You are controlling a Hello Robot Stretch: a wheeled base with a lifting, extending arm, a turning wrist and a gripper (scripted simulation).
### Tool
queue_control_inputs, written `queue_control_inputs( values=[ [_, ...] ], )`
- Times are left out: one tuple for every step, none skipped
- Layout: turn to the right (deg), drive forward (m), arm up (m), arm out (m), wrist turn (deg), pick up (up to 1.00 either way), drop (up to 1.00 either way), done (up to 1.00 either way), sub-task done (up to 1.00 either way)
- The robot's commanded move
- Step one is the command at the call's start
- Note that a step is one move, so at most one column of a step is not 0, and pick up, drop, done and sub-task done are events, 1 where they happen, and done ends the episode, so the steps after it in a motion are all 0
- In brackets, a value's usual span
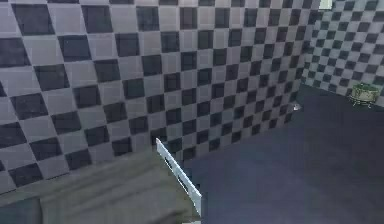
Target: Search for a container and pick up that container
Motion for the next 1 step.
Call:
queue_control_inputs(
  values=[
    [45.0, 0.00, 0.00, 0.00, 0.0, 0.00, 0.00, 0.00, 0.00]
  ],
)
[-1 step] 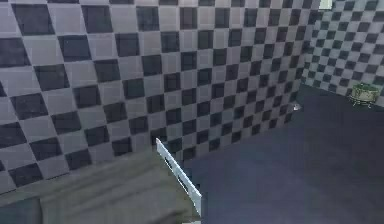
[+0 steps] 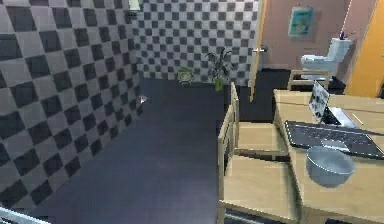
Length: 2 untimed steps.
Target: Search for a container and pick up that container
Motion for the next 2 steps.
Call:
queue_control_inputs(
  values=[
    [15.0, 0.00, 0.00, 0.00, 0.0, 0.00, 0.00, 0.00, 0.00],
    [0.0, 0.15, 0.00, 0.00, 0.0, 0.00, 0.00, 0.00, 0.00]
  ],
)
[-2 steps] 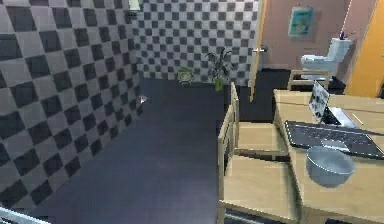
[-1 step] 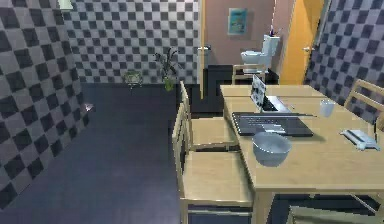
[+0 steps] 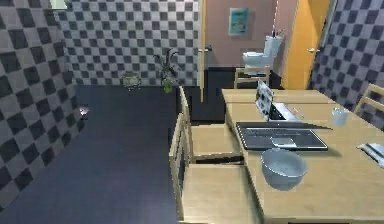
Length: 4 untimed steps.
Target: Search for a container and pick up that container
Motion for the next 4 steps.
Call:
queue_control_inputs(
  values=[
    [-45.0, 0.00, 0.00, 0.00, 0.0, 0.00, 0.00, 0.00, 0.00],
    [-15.0, 0.00, 0.00, 0.00, 0.0, 0.00, 0.00, 0.00, 0.00],
    [0.0, 0.00, 0.50, 0.00, 0.0, 0.00, 0.00, 0.00, 0.00],
    [0.0, 0.00, 0.38, 0.00, 0.0, 0.00, 0.00, 0.00, 0.00]
  ],
)
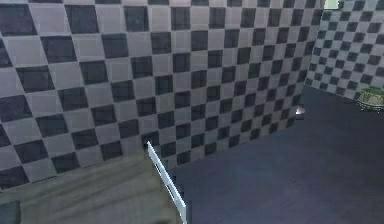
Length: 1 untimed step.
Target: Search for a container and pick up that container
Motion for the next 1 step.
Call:
queue_control_inputs(
  values=[
    [0.0, 0.00, 0.00, 0.44, 0.0, 0.00, 0.00, 0.00, 0.00]
  ],
)
